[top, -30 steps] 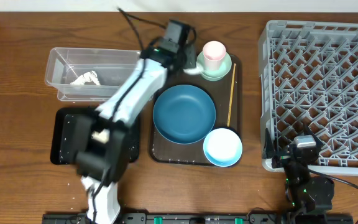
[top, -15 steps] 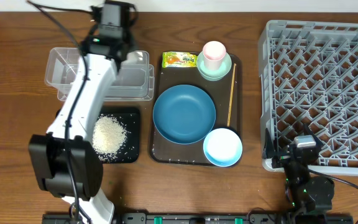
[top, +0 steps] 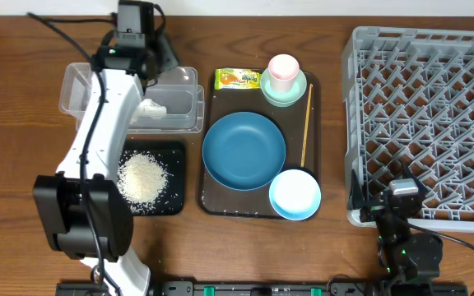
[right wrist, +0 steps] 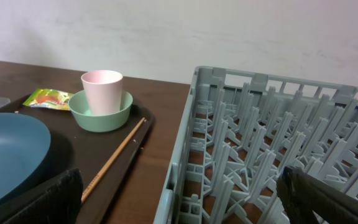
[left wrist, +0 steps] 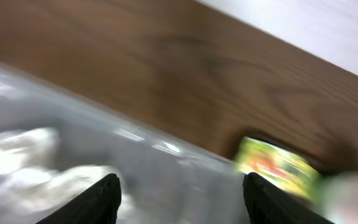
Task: Sort waste into correct bins and load items into the dishwasher rack
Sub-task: 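Carry the tissue left and release it into the clear bin, then reach the left gripper to the yellow-green snack wrapper by the cup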
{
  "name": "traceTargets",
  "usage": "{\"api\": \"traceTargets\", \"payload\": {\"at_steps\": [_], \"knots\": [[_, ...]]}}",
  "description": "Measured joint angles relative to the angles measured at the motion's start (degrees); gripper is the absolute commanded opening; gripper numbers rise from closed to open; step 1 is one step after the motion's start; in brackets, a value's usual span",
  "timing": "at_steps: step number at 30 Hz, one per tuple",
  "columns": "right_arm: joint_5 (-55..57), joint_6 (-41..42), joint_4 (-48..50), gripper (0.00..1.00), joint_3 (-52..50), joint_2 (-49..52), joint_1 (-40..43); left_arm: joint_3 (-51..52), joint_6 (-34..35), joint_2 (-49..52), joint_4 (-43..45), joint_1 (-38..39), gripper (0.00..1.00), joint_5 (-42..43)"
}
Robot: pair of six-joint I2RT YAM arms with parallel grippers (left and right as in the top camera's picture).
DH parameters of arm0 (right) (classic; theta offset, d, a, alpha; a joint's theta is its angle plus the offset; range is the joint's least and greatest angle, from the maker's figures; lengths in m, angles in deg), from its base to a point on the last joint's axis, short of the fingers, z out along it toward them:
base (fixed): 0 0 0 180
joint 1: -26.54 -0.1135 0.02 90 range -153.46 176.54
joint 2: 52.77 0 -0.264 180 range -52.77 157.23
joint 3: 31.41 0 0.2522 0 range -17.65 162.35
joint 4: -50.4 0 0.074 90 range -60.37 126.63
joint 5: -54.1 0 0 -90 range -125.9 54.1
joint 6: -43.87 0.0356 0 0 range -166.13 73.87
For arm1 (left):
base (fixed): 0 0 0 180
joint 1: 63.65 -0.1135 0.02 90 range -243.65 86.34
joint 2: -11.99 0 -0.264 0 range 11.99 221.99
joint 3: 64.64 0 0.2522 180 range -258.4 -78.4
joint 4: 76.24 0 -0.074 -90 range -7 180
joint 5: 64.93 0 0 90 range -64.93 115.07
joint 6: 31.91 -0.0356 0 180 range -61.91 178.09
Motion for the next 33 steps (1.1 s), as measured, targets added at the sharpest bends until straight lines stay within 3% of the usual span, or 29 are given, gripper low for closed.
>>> {"api": "traceTargets", "payload": {"at_steps": [3, 11, 19, 24, 33], "knots": [[0.0, 0.0, 0.0, 0.99, 0.0, 0.0, 0.0, 0.0, -1.5, 0.0, 2.7, 3.5, 0.65, 3.8], [0.0, 0.0, 0.0, 0.99, 0.0, 0.0, 0.0, 0.0, -1.2, 2.1, 14.9, 12.1, 0.66, 4.4], [0.0, 0.0, 0.0, 0.99, 0.0, 0.0, 0.0, 0.0, -1.2, 13.8, 25.3, 12.7, 0.66, 3.2], [0.0, 0.0, 0.0, 0.99, 0.0, 0.0, 0.0, 0.2, 1.8, 20.7, 29.9, 12.7, 0.74, 2.1], [0.0, 0.0, 0.0, 0.99, 0.0, 0.0, 0.0, 0.2, 8.4, 22.4, 33.9, 12.7, 0.79, 1.5]]}}
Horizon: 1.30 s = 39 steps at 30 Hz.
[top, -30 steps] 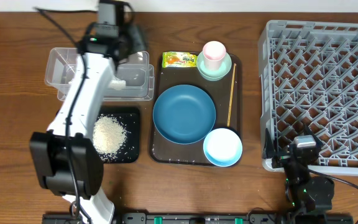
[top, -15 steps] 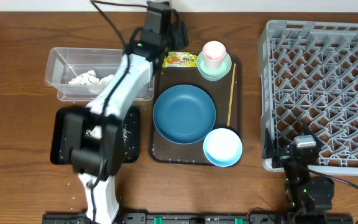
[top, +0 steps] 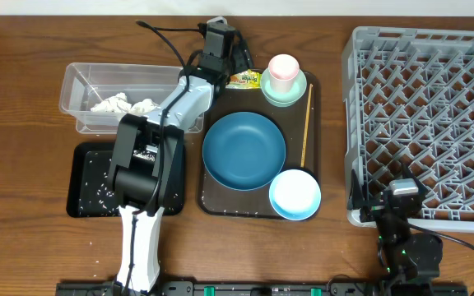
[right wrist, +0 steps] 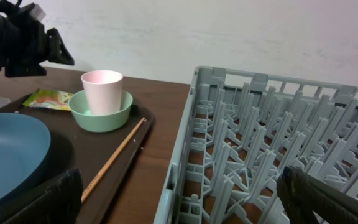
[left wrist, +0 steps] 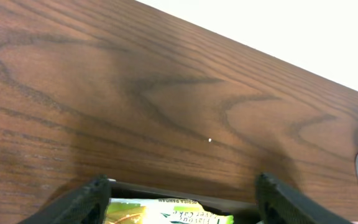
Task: Sort waste into correct bins and load items into the dishwasher rack
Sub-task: 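Reach the left gripper to the yellow-green snack wrapper by the cup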
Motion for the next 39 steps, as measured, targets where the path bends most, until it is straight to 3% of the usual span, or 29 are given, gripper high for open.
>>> {"api": "traceTargets", "payload": {"at_steps": [4, 18, 35, 37, 39], "knots": [[0.0, 0.0, 0.0, 0.99, 0.0, 0.0, 0.0, 0.0, -0.9, 0.7, -0.6, 0.1, 0.79, -0.2], [0.0, 0.0, 0.0, 0.99, 0.0, 0.0, 0.0, 0.0, -14.3, 3.5, -6.6, 4.9, 0.79, -5.4], [0.0, 0.0, 0.0, 0.99, 0.0, 0.0, 0.0, -0.5, -17.3, 3.1, -16.5, 5.2, 0.80, -8.9], [0.0, 0.0, 0.0, 0.99, 0.0, 0.0, 0.0, -0.7, -17.3, 3.0, -17.6, 5.2, 0.76, -8.4], [0.0, 0.0, 0.0, 0.99, 0.0, 0.0, 0.0, -0.8, -17.2, 2.9, -18.3, 5.2, 0.63, -7.4]]}}
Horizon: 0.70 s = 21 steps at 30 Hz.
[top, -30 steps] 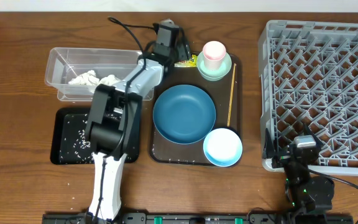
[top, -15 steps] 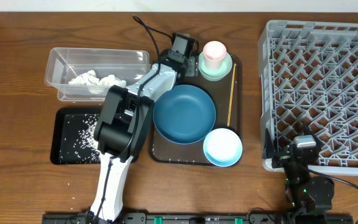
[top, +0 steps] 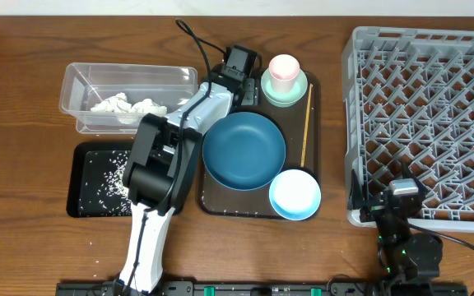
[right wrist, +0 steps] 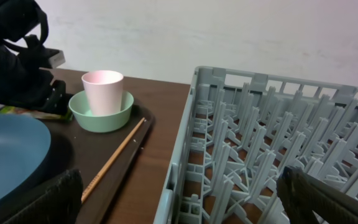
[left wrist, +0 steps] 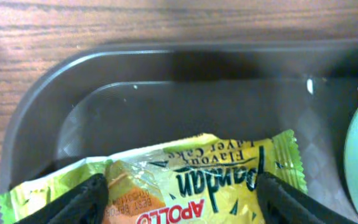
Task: Sort waste into correct bins and load items into the dishwasher rack
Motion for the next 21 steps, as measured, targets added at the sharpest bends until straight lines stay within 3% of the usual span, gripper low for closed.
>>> {"api": "traceTargets", "payload": {"at_steps": [3, 8, 21], "knots": [[0.0, 0.0, 0.0, 0.99, 0.0, 0.0, 0.0, -0.2, -0.2, -0.1, -0.7, -0.1, 0.34, 1.0], [0.0, 0.0, 0.0, 0.99, 0.0, 0.0, 0.0, -0.2, -0.7, -0.1, -0.9, -0.1, 0.06, 2.0], [0.0, 0.0, 0.0, 0.99, 0.0, 0.0, 0.0, 0.1, -0.7, -3.5, -2.2, -0.1, 0.06, 3.7]]}}
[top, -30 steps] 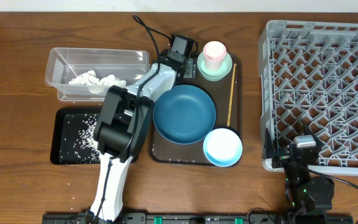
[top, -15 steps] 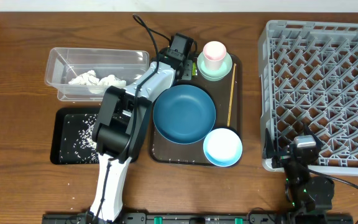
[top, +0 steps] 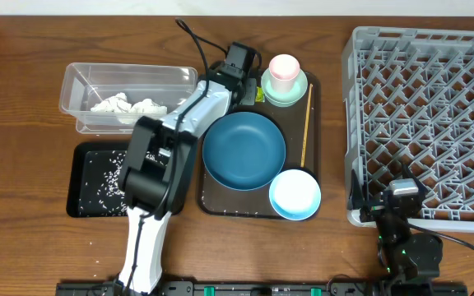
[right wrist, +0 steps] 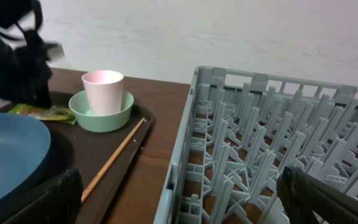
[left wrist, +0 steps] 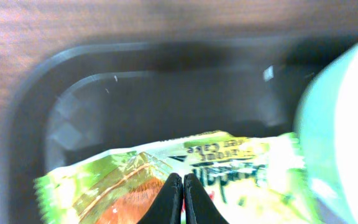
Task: Sort waste into correct bins and load items into the dishwasher rack
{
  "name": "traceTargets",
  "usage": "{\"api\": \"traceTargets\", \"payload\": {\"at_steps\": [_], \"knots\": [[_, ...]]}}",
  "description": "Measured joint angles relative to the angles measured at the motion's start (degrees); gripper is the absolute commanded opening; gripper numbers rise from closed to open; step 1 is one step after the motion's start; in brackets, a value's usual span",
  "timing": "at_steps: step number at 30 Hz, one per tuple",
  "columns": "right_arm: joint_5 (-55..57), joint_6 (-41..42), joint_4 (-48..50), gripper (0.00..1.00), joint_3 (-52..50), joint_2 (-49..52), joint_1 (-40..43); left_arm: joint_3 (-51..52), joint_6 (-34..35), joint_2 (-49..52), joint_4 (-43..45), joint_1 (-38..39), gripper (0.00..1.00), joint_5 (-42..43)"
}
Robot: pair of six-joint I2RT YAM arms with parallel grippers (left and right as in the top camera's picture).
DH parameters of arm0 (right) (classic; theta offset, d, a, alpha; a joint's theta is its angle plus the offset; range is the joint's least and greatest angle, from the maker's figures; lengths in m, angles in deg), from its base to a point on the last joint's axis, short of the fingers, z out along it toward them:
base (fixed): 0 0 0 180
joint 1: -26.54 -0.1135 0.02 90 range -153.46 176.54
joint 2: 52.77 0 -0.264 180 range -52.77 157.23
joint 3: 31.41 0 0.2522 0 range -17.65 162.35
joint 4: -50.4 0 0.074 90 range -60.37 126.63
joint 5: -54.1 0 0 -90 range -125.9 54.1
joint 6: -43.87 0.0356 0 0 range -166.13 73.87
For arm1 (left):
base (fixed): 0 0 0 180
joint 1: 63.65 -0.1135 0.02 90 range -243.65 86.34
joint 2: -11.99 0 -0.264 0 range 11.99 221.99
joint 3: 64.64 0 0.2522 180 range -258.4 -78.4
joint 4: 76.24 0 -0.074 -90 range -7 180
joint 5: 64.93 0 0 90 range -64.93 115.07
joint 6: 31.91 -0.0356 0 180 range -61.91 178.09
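My left gripper point(left wrist: 183, 186) is shut on a green-and-yellow snack wrapper point(left wrist: 117, 183) at the back left corner of the brown tray point(top: 212, 201). From the right wrist view the wrapper point(right wrist: 42, 111) lies just left of the green bowl point(top: 284, 89), which holds a pink cup point(top: 283, 68). On the tray are also a blue plate point(top: 243, 150), a light blue bowl point(top: 295, 194) and a wooden chopstick point(top: 305, 123). My right gripper point(right wrist: 179, 190) rests open at the front edge of the grey dishwasher rack point(top: 426, 115).
A clear bin point(top: 130, 78) with crumpled white tissue stands left of the tray. In front of it is a black tray point(top: 97, 181) sprinkled with rice grains. The left arm stretches from the table's front across both to the brown tray.
The left gripper's fingers stood open on either side of the wrapper and are now shut on it. The right arm has not moved.
The left gripper was open over the clear bin. Then it stood open above the brown tray's back left corner by the wrapper. After that it was low over the wrapper, still open, and now it grips the wrapper. The right arm stayed parked by the rack.
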Motion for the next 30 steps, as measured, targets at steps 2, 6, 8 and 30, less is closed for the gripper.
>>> {"api": "traceTargets", "payload": {"at_steps": [2, 6, 8, 30], "knots": [[0.0, 0.0, 0.0, 0.99, 0.0, 0.0, 0.0, 0.0, 0.0, -2.4, 0.0, 0.0, 0.06, 0.2], [0.0, 0.0, 0.0, 0.99, 0.0, 0.0, 0.0, 0.0, 0.2, -8.4, 0.0, 0.0, 0.17, 0.2], [0.0, 0.0, 0.0, 0.99, 0.0, 0.0, 0.0, 0.0, 0.5, -10.7, -0.1, 0.0, 0.50, 0.3], [0.0, 0.0, 0.0, 0.99, 0.0, 0.0, 0.0, -0.1, 2.5, -4.8, -12.0, 0.0, 0.89, 5.7]]}}
